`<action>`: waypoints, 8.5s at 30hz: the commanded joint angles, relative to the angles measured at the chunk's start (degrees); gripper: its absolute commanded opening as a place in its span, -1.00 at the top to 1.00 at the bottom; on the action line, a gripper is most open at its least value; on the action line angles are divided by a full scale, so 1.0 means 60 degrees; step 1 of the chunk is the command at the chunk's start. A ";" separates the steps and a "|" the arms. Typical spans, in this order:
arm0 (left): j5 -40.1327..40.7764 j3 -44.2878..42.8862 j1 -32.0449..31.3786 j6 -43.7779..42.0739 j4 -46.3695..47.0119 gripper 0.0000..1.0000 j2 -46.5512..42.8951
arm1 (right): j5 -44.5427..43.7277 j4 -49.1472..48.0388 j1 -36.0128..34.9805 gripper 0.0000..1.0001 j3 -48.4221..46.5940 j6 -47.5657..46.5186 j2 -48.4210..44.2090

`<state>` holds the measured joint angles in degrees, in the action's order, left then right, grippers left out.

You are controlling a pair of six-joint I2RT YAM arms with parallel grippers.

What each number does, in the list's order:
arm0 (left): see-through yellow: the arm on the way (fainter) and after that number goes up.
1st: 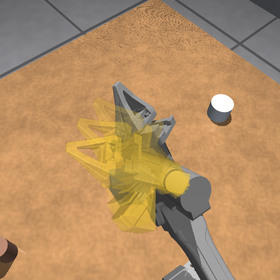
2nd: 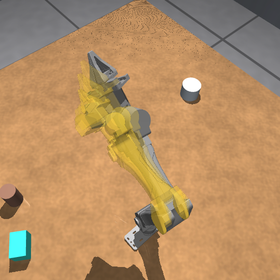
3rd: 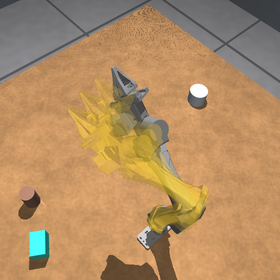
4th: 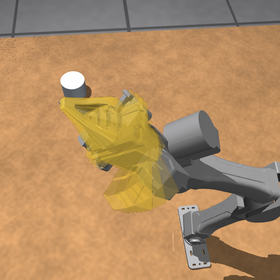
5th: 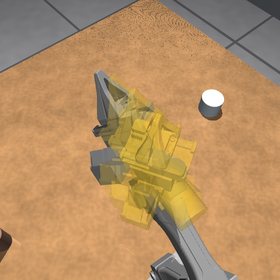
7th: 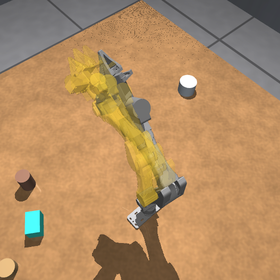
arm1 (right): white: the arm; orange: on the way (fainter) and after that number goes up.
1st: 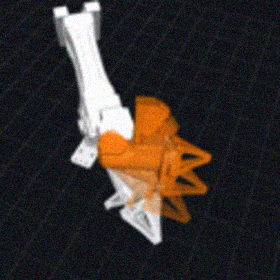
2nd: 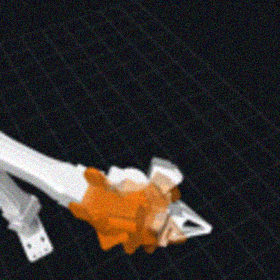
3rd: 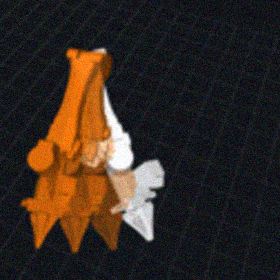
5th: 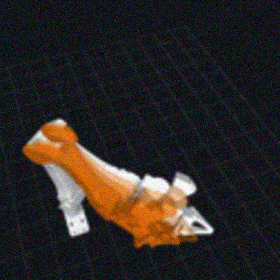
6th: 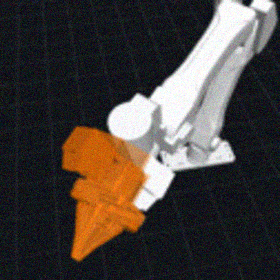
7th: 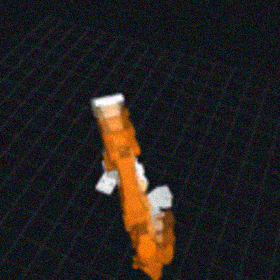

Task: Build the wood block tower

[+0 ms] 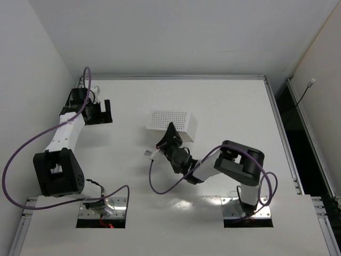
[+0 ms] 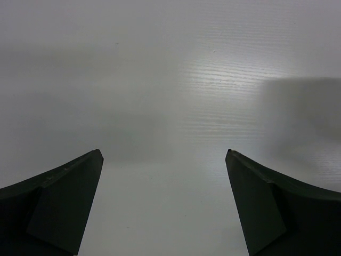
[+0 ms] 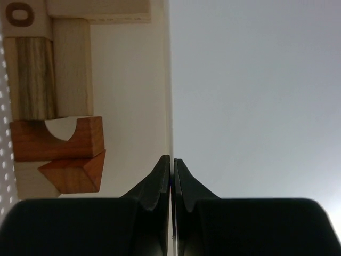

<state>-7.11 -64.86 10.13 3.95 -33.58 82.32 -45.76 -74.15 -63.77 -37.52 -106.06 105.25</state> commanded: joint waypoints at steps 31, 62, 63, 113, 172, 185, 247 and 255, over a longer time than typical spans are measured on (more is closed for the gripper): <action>-0.0513 -0.0997 0.0113 0.0207 -0.0101 -1.00 0.0972 | -0.0504 -0.5000 0.0345 1.00 0.0452 0.0626 0.1384; -0.0513 -0.1451 0.0113 0.0207 -0.0277 -1.00 0.1411 | 0.0156 -0.5000 0.1062 1.00 -0.0337 -0.0033 0.0111; -0.0513 -0.1451 0.0113 0.0207 -0.0277 -1.00 0.1324 | 0.0054 -0.5000 0.1150 1.00 -0.0629 -0.0149 -0.0123; -0.1069 -0.3985 -0.1264 -0.1053 -0.1405 -1.00 0.2656 | 0.9893 1.8452 1.2866 1.00 -1.1909 1.7282 0.2436; 0.1713 0.1626 -0.7283 -0.1960 -0.0366 -0.01 -0.0025 | 1.2391 1.9201 1.0688 -1.00 -0.5217 1.4219 -0.6291; 0.1757 0.1450 -0.7372 -0.3104 0.0733 -0.01 0.1265 | 1.2284 1.9507 1.0423 -1.00 -0.5363 1.4220 -0.6116; -0.5848 -0.4276 -0.4545 0.4616 0.2624 0.93 0.7299 | 1.4189 1.7983 1.0613 -0.89 -0.6095 1.8731 -0.3172; -0.5041 -0.4454 -0.4458 0.4718 0.2521 0.13 0.7695 | 1.4189 1.8071 1.0613 -0.89 -0.6286 1.8731 -0.2894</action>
<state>-39.72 -89.67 -17.52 31.44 -19.38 128.16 37.76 34.79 -0.34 -72.53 5.67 87.92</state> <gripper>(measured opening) 0.414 0.948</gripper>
